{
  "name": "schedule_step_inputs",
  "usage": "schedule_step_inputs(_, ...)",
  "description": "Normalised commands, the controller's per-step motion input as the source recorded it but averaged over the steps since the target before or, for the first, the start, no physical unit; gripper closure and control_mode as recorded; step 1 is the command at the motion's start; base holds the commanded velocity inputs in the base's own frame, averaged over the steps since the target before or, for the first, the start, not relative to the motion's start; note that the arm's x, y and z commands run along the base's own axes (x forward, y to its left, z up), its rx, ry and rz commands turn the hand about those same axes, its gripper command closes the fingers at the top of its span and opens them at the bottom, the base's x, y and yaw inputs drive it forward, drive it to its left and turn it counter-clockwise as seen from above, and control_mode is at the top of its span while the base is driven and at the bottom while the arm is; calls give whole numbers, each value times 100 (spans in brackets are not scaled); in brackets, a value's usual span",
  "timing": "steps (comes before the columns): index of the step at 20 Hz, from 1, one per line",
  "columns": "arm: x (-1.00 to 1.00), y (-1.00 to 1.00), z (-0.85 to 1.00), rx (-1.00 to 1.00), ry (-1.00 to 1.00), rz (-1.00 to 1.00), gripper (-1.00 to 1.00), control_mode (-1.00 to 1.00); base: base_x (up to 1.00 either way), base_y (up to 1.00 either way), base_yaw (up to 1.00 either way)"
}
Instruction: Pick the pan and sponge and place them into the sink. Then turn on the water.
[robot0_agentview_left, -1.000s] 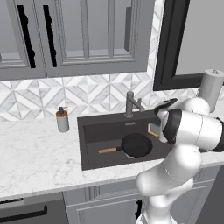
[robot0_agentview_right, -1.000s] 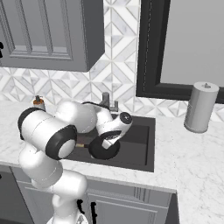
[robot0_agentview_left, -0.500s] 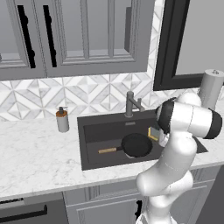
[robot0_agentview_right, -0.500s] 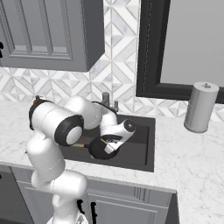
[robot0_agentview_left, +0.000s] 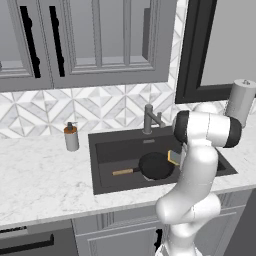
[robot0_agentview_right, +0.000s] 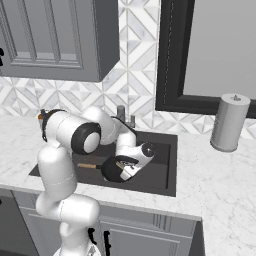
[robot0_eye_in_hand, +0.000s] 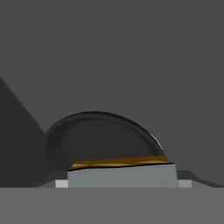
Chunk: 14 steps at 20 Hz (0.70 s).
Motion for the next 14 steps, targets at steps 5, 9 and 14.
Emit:
schedule_step_inputs(5, 18, 11, -34, 0, 0, 0, 100, -100, 0, 0, 0)
schedule_step_inputs(9, 18, 9, -31, 0, 0, 0, 100, -100, 0, 0, 0)
schedule_step_inputs(14, 18, 7, -25, 0, -1, 0, 100, -100, 0, 0, 0)
